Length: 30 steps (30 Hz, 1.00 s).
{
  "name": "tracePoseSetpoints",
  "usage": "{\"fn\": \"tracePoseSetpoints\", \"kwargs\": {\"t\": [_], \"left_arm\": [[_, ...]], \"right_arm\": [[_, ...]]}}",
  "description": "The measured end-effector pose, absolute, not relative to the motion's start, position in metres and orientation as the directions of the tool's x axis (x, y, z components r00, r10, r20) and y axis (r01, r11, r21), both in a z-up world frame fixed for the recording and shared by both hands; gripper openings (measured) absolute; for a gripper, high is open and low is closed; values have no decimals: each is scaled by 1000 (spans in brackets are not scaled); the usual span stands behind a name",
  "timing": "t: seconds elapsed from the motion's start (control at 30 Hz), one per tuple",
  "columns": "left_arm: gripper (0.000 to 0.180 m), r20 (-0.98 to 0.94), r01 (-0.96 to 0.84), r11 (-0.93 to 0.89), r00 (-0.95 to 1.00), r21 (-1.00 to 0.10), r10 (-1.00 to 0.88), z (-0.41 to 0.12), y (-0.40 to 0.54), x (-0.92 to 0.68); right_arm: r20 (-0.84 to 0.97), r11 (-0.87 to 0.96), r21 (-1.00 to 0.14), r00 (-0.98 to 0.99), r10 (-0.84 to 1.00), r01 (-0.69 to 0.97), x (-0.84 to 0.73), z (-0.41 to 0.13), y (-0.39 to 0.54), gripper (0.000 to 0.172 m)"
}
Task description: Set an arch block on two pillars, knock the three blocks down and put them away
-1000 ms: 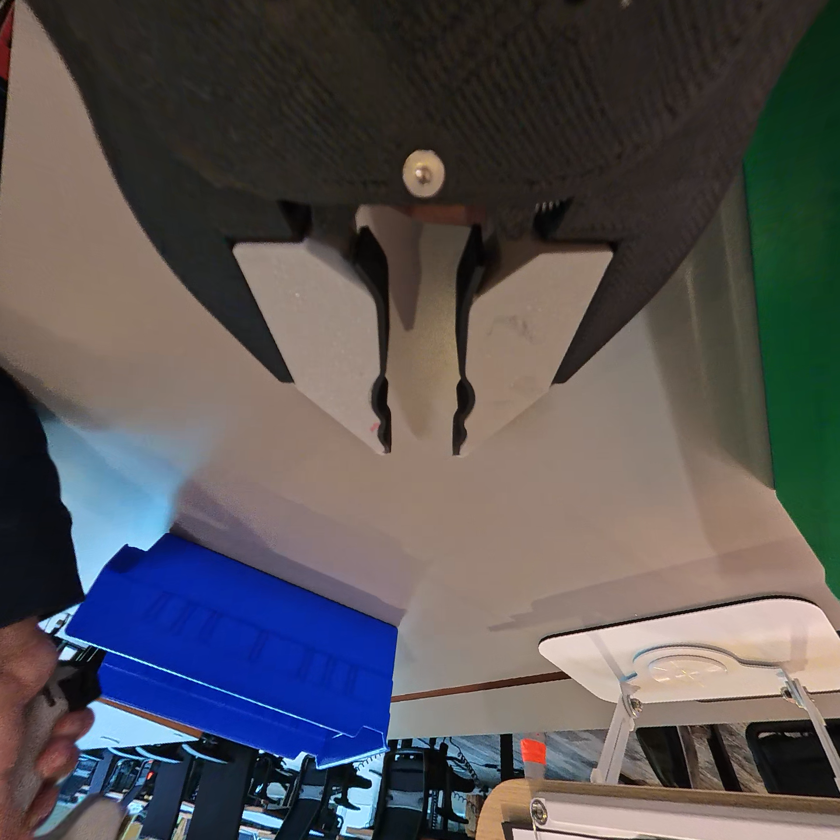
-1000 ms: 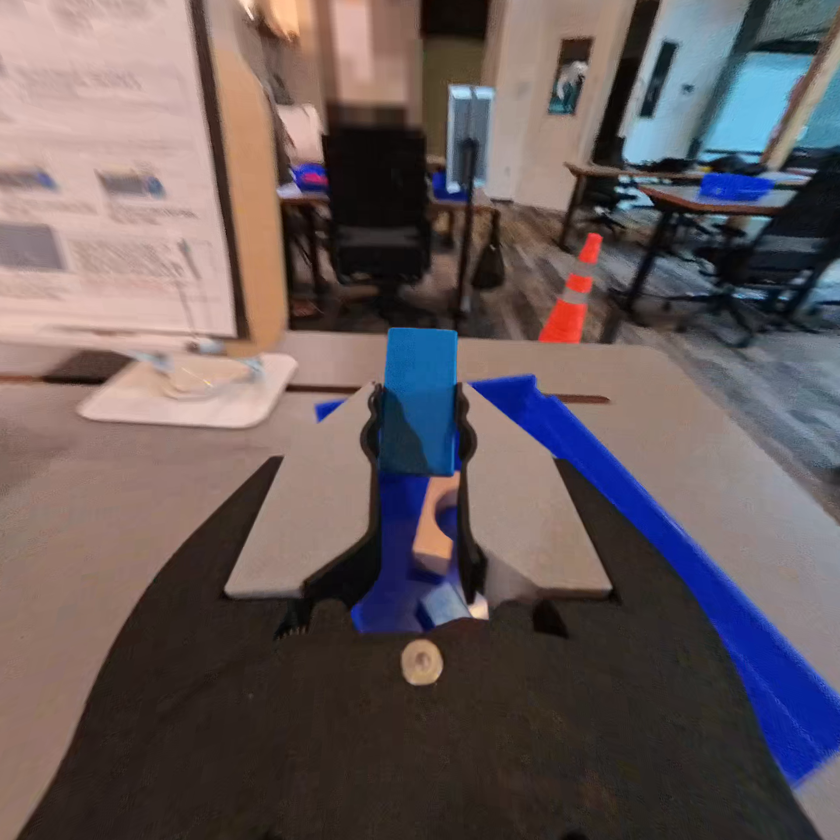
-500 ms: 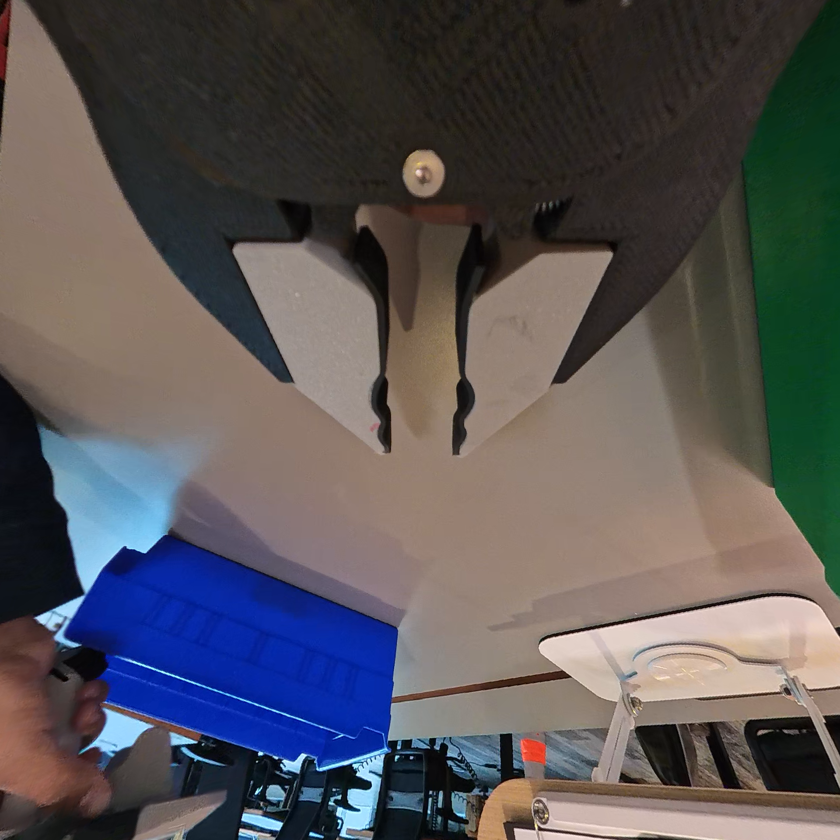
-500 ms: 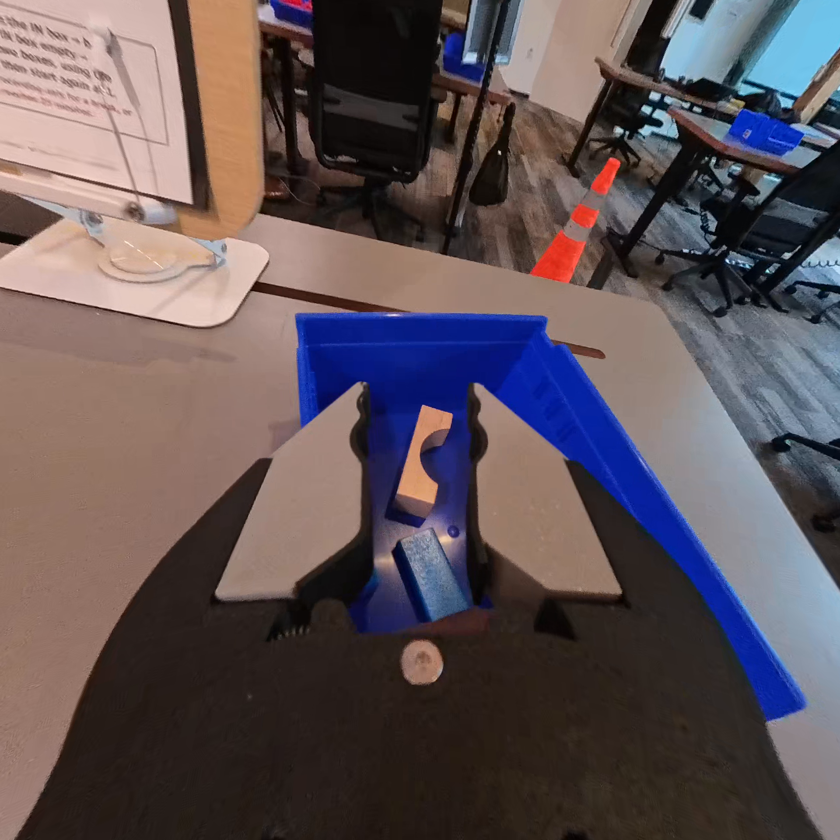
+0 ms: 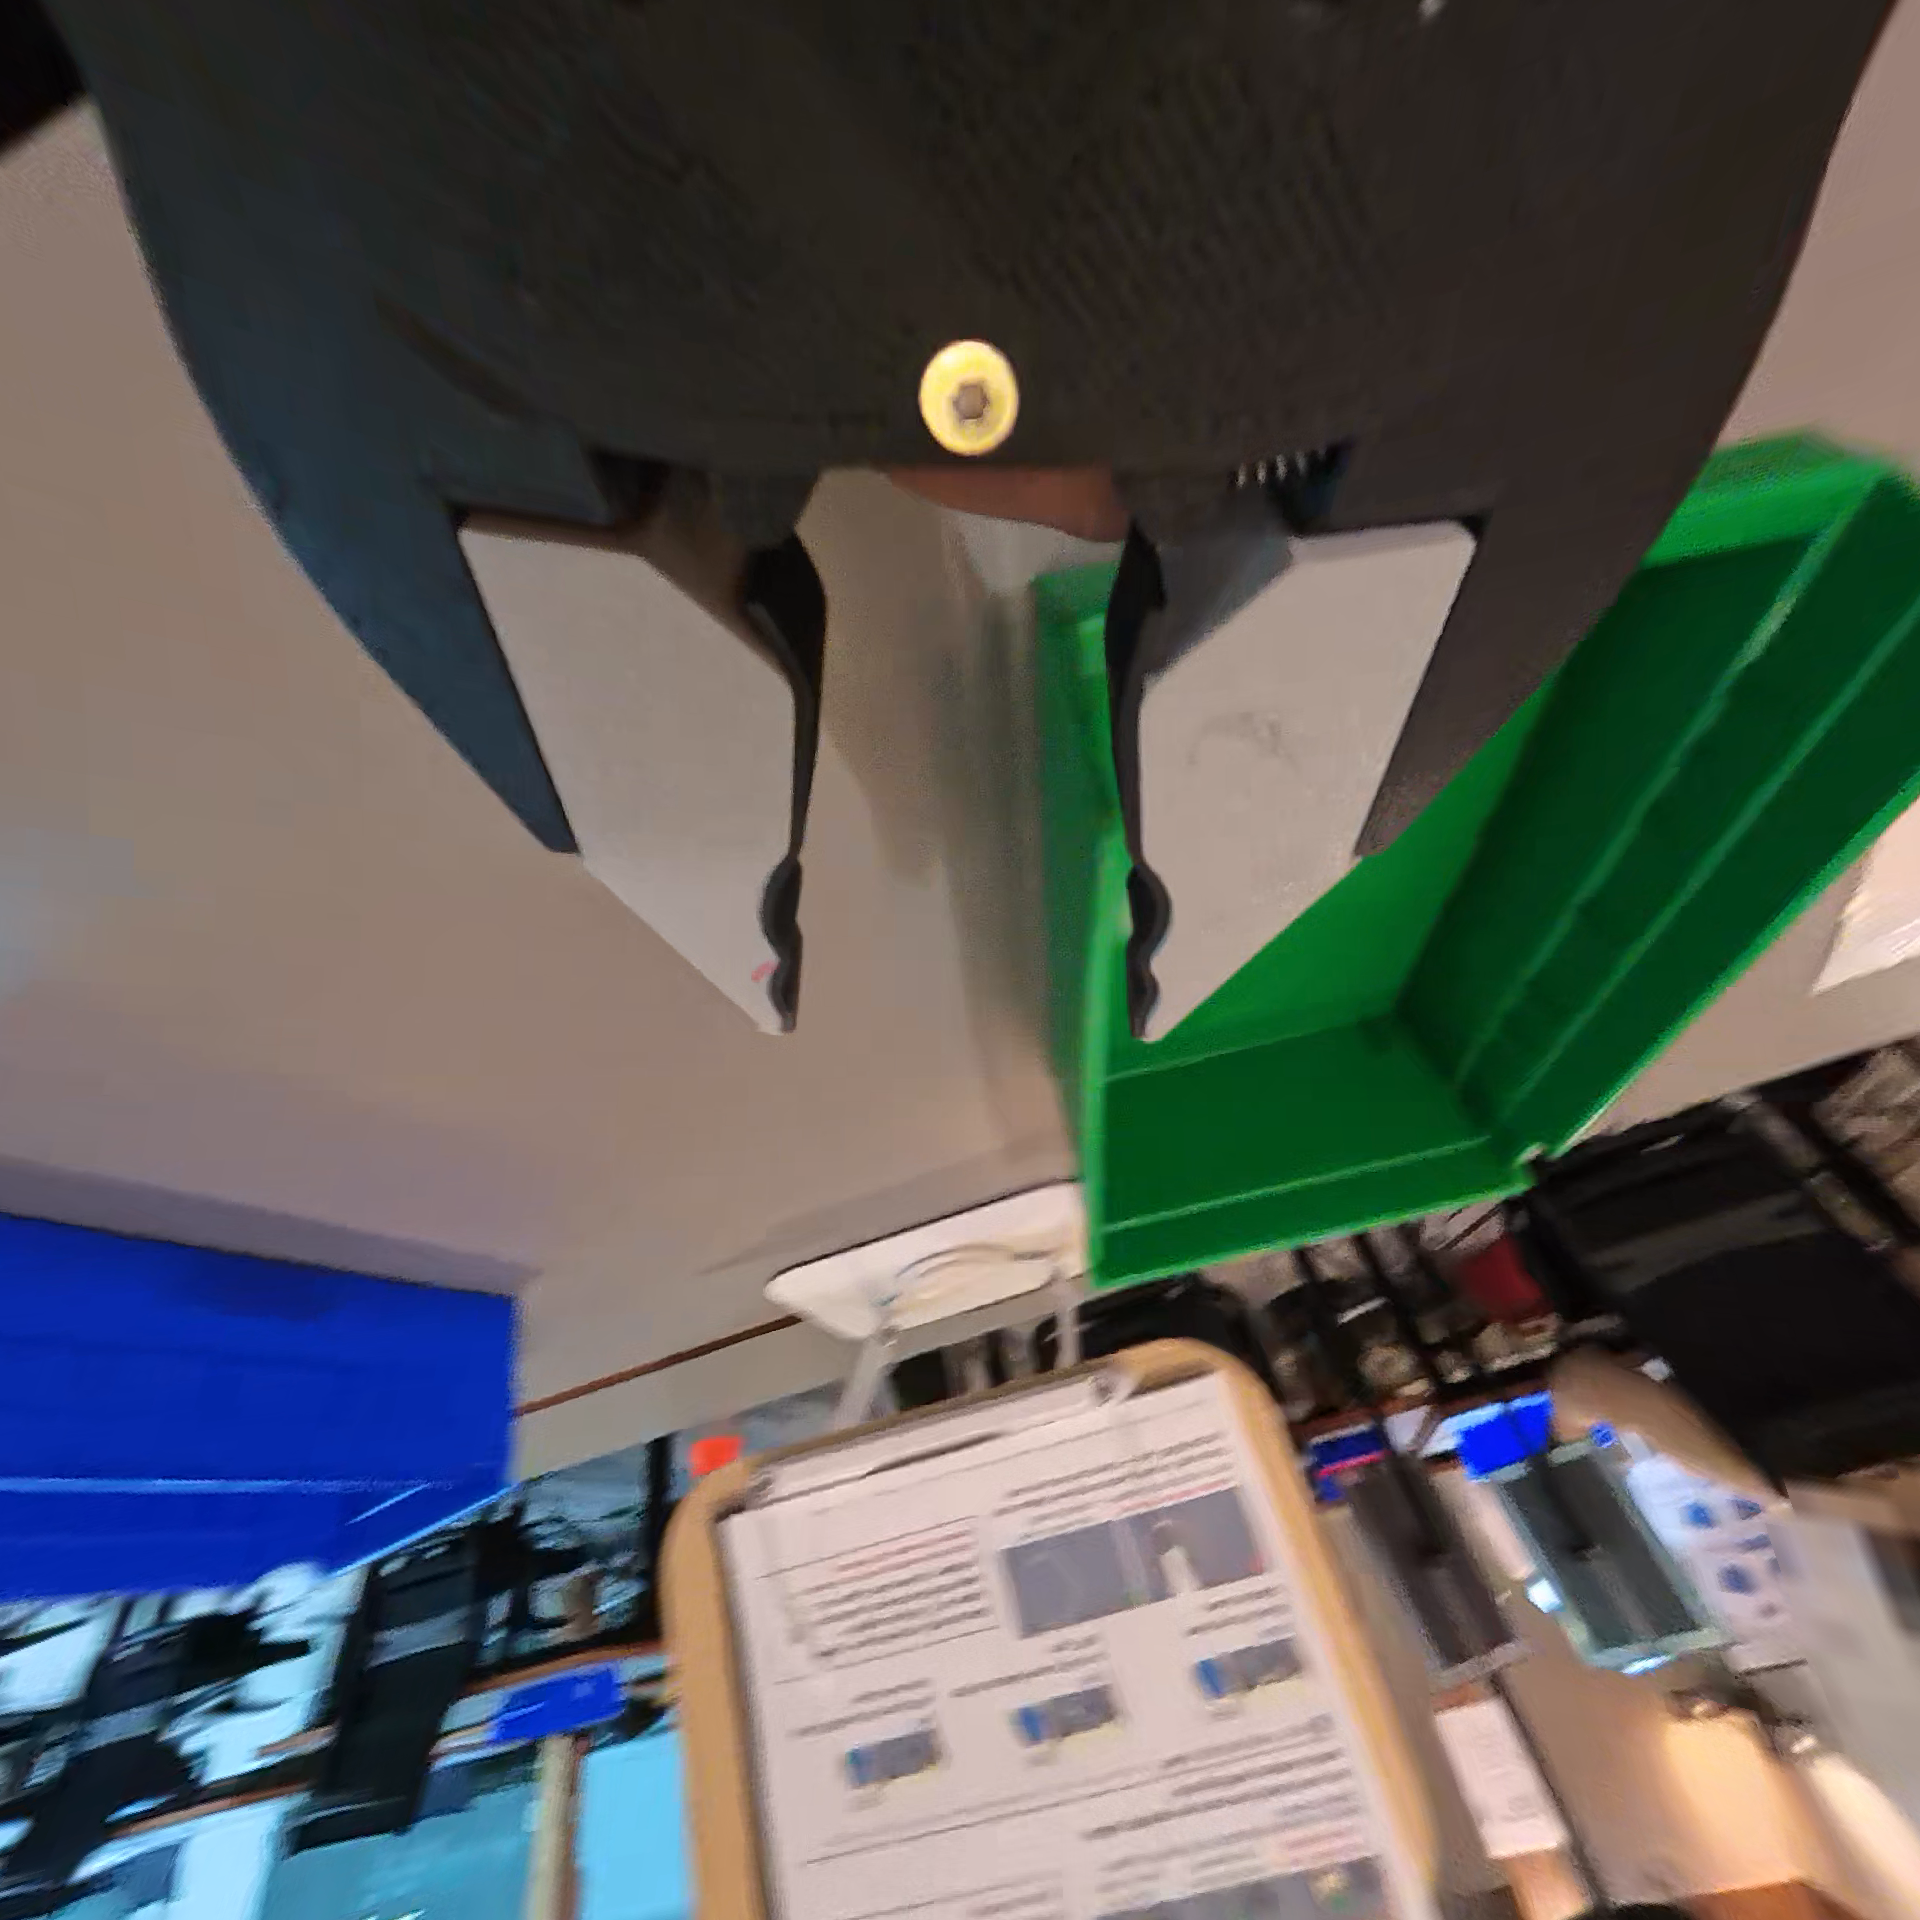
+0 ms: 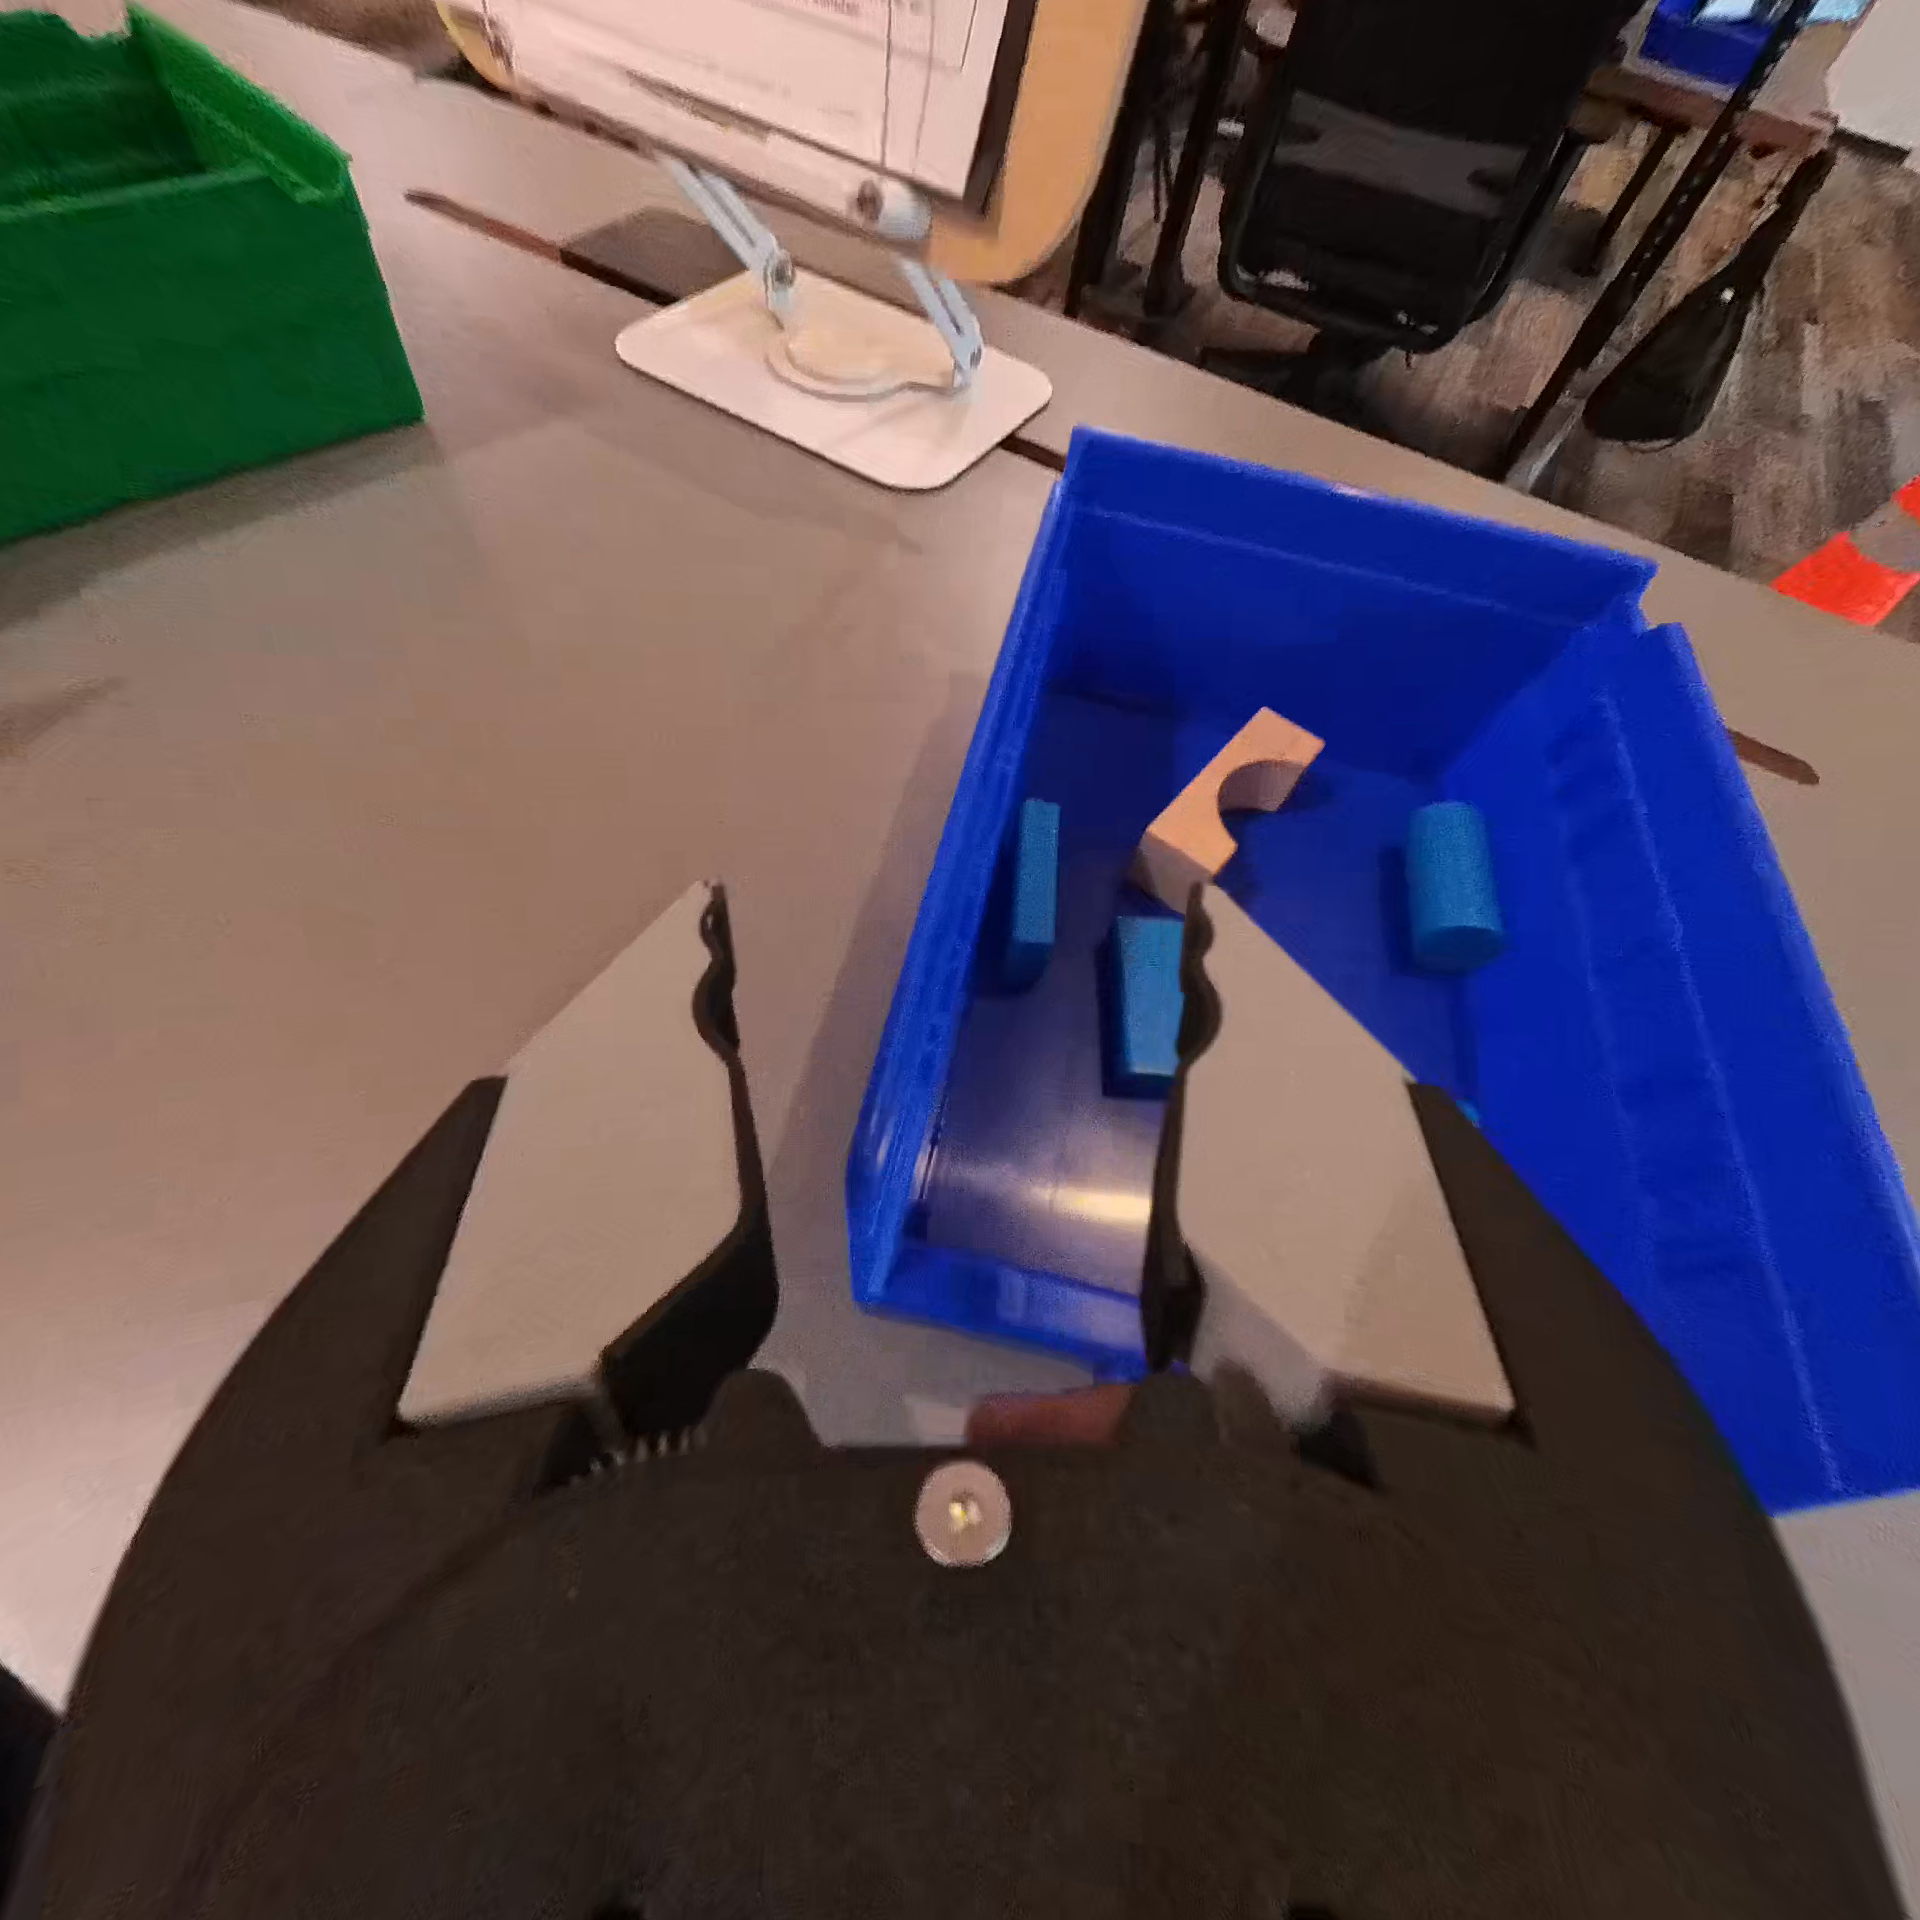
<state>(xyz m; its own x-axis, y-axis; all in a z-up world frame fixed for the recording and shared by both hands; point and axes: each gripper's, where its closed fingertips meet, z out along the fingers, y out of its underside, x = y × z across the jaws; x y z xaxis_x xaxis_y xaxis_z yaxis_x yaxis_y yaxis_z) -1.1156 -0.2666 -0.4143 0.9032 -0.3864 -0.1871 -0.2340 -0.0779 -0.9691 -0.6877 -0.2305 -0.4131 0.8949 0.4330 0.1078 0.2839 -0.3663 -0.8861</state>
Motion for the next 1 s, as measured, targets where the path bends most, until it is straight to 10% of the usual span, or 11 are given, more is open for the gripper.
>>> {"fn": "tracePoseSetpoints", "kwargs": {"t": [0.17, 0.27, 0.33, 1.0], "left_arm": [[63, -165, -309, -347, 908, -885, -386, -483, -239, -1142], [77, -256, -353, -384, 925, -853, -282, -492, -217, -1159], [4, -285, -405, -361, 896, -840, -341, -486, -216, -1149], [3, -145, -132, 68, 956, -989, -256, -307, -298, -1192]], "right_arm": [[47, -605, -733, 911, 410, 310, -692, -484, -236, 83], [280, -583, -674, 887, 366, 453, -682, -498, -223, 6], [299, -589, -672, 893, 337, 448, -687, -498, -218, 5], [158, -361, -789, 732, 663, 497, -1067, -490, -261, 48]]}}
